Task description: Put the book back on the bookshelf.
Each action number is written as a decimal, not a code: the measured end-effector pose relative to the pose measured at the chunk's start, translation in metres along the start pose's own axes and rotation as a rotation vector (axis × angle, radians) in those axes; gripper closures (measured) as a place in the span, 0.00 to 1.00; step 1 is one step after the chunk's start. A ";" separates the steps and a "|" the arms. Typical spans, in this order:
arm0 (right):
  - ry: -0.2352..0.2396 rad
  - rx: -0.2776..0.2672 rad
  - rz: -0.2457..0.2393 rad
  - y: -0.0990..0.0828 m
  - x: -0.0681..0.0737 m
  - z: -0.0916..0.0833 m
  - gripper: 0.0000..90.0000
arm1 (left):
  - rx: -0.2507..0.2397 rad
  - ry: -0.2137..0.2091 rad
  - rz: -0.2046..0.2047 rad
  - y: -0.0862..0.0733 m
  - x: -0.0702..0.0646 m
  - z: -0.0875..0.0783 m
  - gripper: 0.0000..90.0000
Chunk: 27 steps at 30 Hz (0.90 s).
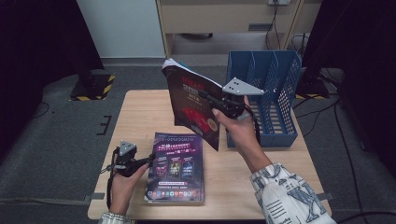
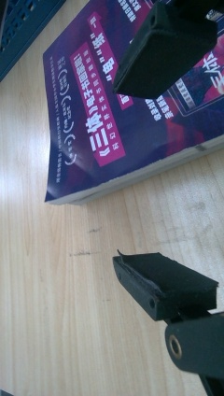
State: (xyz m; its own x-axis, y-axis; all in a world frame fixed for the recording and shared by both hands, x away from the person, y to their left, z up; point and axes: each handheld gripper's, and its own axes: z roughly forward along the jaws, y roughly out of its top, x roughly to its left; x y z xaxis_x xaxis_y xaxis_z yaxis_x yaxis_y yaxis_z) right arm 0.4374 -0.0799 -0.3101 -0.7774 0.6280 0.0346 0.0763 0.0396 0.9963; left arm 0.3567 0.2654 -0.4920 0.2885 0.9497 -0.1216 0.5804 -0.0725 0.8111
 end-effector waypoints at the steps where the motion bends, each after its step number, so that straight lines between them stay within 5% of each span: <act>1: 0.000 0.002 0.000 0.001 0.000 -0.001 0.97 | 0.001 0.005 0.000 0.000 0.001 0.000 0.15; 8: -0.012 0.006 0.001 0.005 -0.006 -0.005 0.97 | 0.009 0.043 0.027 0.000 0.002 0.001 0.13; 27: -0.076 -0.004 0.032 0.004 -0.033 -0.028 0.97 | 0.031 0.065 0.070 0.000 -0.001 0.003 0.13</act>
State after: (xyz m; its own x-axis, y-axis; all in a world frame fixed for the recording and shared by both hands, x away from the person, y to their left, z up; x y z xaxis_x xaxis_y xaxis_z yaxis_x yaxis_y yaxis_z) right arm 0.4456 -0.1225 -0.3046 -0.7248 0.6863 0.0603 0.0974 0.0156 0.9951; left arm 0.3580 0.2632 -0.4936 0.2802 0.9596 -0.0269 0.5842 -0.1482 0.7979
